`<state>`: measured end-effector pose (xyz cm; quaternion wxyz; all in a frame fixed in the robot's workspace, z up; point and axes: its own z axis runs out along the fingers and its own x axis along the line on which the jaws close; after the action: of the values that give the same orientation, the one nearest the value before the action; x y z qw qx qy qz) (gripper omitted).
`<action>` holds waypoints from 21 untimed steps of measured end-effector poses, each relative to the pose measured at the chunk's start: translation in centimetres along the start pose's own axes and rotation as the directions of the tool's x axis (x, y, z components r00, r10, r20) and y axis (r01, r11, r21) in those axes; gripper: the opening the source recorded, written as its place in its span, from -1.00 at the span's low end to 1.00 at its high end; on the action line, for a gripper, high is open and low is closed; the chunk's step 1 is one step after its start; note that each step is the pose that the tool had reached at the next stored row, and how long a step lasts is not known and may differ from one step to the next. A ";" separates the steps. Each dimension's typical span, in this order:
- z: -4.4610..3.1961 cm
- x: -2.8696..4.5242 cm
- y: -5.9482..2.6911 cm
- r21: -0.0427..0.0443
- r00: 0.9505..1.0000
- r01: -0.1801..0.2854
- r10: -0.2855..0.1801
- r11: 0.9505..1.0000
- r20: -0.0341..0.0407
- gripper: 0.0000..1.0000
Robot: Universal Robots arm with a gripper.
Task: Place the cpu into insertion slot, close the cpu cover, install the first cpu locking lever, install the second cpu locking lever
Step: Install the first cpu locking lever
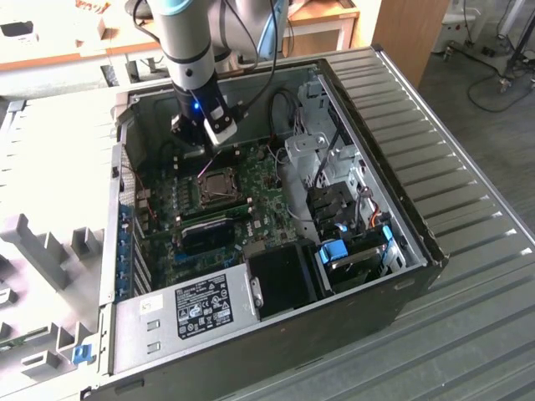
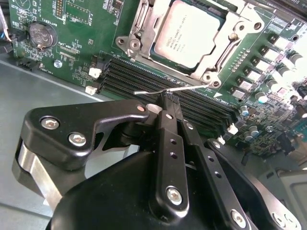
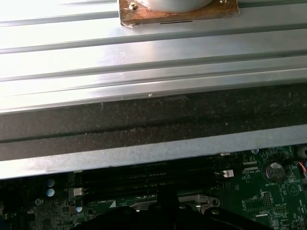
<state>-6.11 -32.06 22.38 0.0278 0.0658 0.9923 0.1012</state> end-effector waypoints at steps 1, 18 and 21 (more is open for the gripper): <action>0.05 0.00 -0.01 0.000 1.000 0.000 0.000 1.000 0.000 -0.79; 0.70 -0.40 -0.09 0.000 1.000 0.000 0.000 1.000 0.000 -0.79; 0.71 -0.40 -0.09 0.000 1.000 0.000 0.000 1.000 0.000 -0.79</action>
<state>-5.68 -32.07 21.68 0.0281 0.0658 0.9923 0.1012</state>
